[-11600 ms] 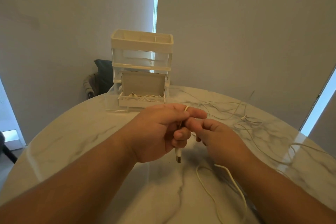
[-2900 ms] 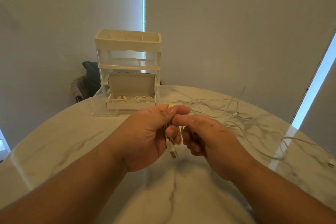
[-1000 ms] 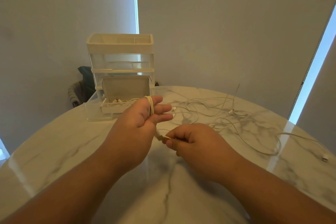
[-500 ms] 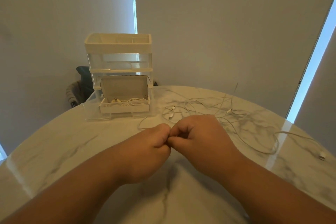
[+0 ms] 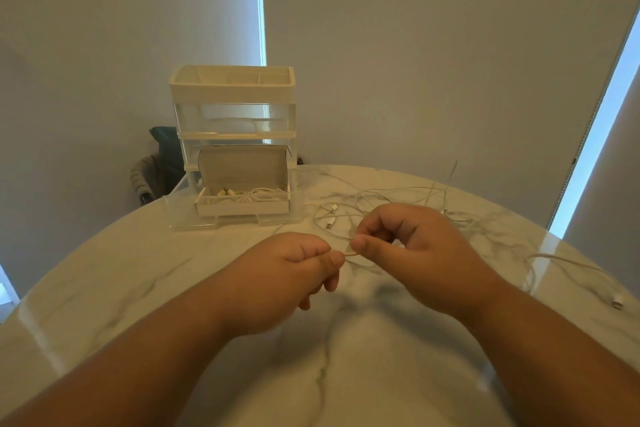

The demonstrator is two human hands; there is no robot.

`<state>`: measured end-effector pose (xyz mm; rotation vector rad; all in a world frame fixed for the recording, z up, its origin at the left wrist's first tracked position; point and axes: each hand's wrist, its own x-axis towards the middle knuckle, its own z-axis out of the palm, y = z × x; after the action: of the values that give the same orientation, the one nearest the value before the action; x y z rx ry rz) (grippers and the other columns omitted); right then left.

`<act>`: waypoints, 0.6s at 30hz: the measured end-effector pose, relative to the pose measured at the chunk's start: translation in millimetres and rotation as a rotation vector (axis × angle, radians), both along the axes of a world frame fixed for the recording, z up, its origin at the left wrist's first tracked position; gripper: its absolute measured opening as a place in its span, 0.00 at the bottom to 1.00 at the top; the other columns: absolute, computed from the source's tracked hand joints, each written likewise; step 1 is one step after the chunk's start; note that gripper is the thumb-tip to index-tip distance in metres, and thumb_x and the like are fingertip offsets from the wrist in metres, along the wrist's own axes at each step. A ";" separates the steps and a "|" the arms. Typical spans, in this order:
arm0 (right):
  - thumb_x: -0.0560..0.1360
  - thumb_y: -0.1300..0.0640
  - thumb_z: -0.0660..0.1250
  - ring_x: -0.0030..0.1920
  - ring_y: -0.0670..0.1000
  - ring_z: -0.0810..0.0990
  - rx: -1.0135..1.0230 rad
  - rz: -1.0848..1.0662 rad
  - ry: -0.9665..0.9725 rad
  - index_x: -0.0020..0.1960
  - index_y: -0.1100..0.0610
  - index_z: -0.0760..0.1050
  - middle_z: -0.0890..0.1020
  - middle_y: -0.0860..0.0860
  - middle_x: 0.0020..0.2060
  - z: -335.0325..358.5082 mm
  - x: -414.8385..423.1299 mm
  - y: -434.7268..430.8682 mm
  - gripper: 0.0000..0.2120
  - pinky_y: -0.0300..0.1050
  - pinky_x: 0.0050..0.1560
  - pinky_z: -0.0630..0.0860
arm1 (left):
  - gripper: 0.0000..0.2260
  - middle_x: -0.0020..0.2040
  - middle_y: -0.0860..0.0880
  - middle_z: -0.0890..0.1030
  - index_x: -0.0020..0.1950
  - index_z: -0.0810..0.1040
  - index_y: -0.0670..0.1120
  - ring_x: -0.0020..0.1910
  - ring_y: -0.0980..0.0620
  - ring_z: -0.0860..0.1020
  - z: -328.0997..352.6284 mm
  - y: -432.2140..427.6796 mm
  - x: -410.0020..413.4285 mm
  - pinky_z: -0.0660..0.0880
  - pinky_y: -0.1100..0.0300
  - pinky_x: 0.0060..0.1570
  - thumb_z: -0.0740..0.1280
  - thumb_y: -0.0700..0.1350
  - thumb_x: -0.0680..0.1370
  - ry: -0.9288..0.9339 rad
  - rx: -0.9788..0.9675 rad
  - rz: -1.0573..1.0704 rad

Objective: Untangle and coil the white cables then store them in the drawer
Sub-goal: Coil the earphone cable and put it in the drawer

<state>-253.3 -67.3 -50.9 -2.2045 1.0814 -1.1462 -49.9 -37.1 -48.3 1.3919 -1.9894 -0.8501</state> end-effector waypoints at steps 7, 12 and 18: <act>0.75 0.50 0.72 0.35 0.44 0.77 0.042 -0.043 -0.025 0.40 0.51 0.82 0.82 0.46 0.34 -6.4 8.1 -3.2 0.07 0.34 0.37 0.72 | 0.19 0.31 0.42 0.63 0.33 0.70 0.43 0.29 0.45 0.62 8.9 6.1 -2.8 0.72 0.64 0.29 0.57 0.47 0.83 0.394 0.191 -0.033; 0.66 0.34 0.65 0.30 0.42 0.72 0.110 -0.058 -0.111 0.37 0.54 0.80 0.77 0.47 0.28 -8.6 11.9 -3.8 0.23 0.33 0.32 0.68 | 0.16 0.25 0.50 0.58 0.30 0.72 0.46 0.21 0.54 0.57 8.5 6.0 -1.5 0.71 0.59 0.27 0.62 0.50 0.76 0.816 0.419 -0.219; 0.82 0.50 0.62 0.34 0.47 0.75 0.347 0.140 -0.174 0.43 0.50 0.82 0.80 0.48 0.33 -19.7 14.8 -4.0 0.14 0.45 0.41 0.74 | 0.14 0.22 0.53 0.62 0.32 0.75 0.45 0.19 0.56 0.62 11.6 4.9 -0.7 0.75 0.58 0.30 0.61 0.47 0.77 1.175 0.417 -0.243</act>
<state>-238.5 -71.4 -70.5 -1.8453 0.9553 -0.9852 -50.6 -32.2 -36.7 0.5197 -1.0671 -1.7365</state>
